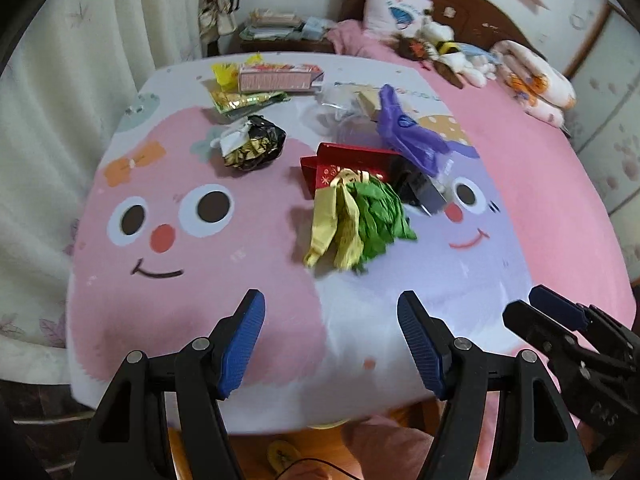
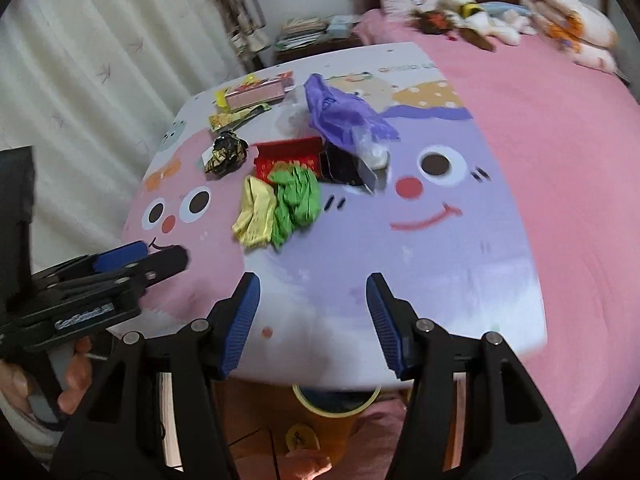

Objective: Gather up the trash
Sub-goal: 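Grasp the yellow crumpled paper with the left tool while the right tool grasps the green paper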

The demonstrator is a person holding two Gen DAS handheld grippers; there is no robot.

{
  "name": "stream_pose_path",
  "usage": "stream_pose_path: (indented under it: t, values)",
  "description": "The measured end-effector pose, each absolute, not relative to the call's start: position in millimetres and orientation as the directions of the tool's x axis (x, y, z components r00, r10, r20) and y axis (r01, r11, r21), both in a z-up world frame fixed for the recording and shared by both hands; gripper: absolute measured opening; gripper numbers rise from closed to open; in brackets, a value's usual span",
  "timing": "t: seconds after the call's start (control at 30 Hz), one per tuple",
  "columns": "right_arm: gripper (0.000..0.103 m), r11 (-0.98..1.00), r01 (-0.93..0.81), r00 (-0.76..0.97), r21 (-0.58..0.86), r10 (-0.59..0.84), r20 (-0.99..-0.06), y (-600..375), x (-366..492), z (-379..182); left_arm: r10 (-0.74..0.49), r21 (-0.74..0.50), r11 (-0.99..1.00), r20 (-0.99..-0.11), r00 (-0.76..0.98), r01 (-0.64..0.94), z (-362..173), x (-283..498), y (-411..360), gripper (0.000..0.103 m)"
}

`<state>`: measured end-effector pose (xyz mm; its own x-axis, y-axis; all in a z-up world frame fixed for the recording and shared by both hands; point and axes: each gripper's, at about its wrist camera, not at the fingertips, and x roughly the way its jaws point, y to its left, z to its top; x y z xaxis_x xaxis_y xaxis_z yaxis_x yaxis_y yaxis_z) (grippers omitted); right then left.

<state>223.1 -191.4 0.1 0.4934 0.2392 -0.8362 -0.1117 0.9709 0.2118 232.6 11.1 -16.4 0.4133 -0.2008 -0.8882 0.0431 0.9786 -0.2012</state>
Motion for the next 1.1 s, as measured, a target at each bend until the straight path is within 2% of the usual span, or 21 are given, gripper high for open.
stream_pose_path:
  t: [0.33, 0.43, 0.57, 0.6, 0.87, 1.1]
  values:
    - [0.053, 0.923, -0.278, 0.375, 0.265, 0.359, -0.855, -208.1, 317.8, -38.3, -0.131, -0.177, 0.977, -0.940, 0.314, -0.121, -82.9, 330.1, -14.6, 0.068]
    - [0.053, 0.906, -0.321, 0.338, 0.277, 0.383, -0.859, -203.4, 332.0, -50.5, -0.142, -0.194, 0.968, -0.947, 0.289, -0.160, -98.8, 345.7, -15.4, 0.058]
    - [0.053, 0.882, -0.355, 0.278, 0.311, 0.417, -0.865, -195.5, 349.4, -67.5, -0.181, -0.240, 0.950, -0.943, 0.278, -0.199, -112.4, 357.3, -14.4, 0.033]
    - [0.053, 0.877, -0.362, 0.267, 0.317, 0.423, -0.866, -192.8, 350.8, -70.3, -0.183, -0.246, 0.946, -0.942, 0.281, -0.209, -113.9, 358.2, -13.8, 0.031]
    - [0.053, 0.861, -0.351, 0.203, 0.369, 0.455, -0.867, -174.0, 370.0, -86.8, -0.162, -0.257, 0.923, -0.934, 0.318, -0.286, -111.6, 350.0, 1.9, 0.028]
    - [0.053, 0.877, -0.305, 0.177, 0.372, 0.436, -0.882, -156.4, 383.4, -102.1, -0.023, -0.138, 0.946, -0.931, 0.363, -0.293, -93.3, 333.7, 5.8, 0.028]
